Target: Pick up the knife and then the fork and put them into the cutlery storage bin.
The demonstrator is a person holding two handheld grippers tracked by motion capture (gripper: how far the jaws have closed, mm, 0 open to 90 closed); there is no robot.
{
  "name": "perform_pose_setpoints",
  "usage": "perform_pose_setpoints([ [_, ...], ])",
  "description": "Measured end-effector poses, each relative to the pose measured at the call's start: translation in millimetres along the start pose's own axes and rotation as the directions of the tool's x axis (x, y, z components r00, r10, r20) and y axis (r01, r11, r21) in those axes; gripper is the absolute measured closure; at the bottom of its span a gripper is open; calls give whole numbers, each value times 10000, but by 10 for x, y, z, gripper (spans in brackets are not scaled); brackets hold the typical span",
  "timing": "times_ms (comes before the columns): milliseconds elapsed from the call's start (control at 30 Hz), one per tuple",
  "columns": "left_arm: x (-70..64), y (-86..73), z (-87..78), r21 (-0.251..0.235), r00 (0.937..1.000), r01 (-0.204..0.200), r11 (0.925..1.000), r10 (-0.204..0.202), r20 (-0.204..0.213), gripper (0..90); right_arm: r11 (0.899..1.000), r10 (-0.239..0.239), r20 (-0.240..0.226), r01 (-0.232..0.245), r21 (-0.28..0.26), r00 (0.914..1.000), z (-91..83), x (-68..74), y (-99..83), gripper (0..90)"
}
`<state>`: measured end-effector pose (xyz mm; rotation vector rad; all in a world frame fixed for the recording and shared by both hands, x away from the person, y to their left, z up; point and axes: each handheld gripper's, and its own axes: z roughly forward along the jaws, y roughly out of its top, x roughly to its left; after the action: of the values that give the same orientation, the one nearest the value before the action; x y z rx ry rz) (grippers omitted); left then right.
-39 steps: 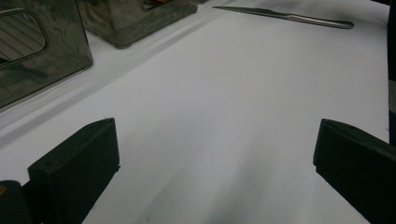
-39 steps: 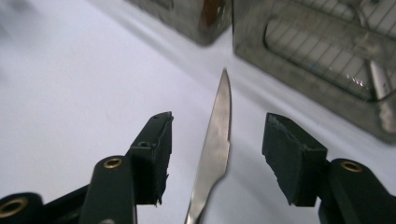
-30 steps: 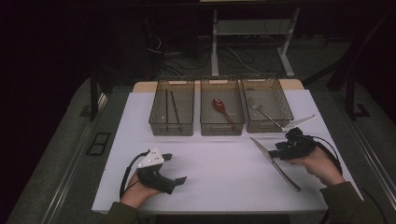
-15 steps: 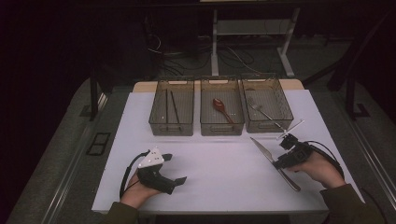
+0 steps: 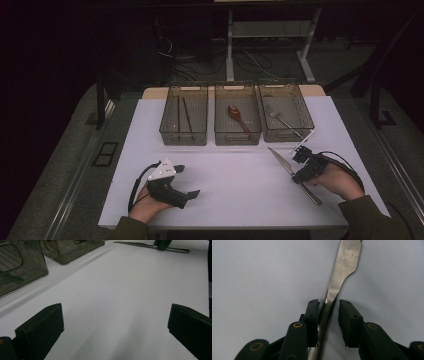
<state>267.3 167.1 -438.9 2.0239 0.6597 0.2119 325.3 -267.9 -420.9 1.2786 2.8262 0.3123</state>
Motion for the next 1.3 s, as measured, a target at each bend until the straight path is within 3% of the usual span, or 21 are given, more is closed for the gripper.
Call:
perform_pose_setpoints([
  [400,-7,-2,7,43,10000,8,10000,-8,4,0,9964,-422,552,380,759,9976,22,84,103,722],
  [567,-9,0,6,37,10000,-14,10000,14,25,0,9956,-472,504,429,827,9976,23,83,113,782],
  [767,-6,-1,-2,35,10000,-52,10000,52,-2,0,9949,-652,443,615,799,9969,21,89,107,794],
  [1067,4,2,-16,1,10000,-35,10000,35,-39,0,9988,-454,-119,452,-194,9989,-39,-34,8,794],
  [1300,-2,4,-18,3,10000,-65,10000,65,-51,0,9851,-275,-318,217,-1709,9991,-186,-105,-56,795],
])
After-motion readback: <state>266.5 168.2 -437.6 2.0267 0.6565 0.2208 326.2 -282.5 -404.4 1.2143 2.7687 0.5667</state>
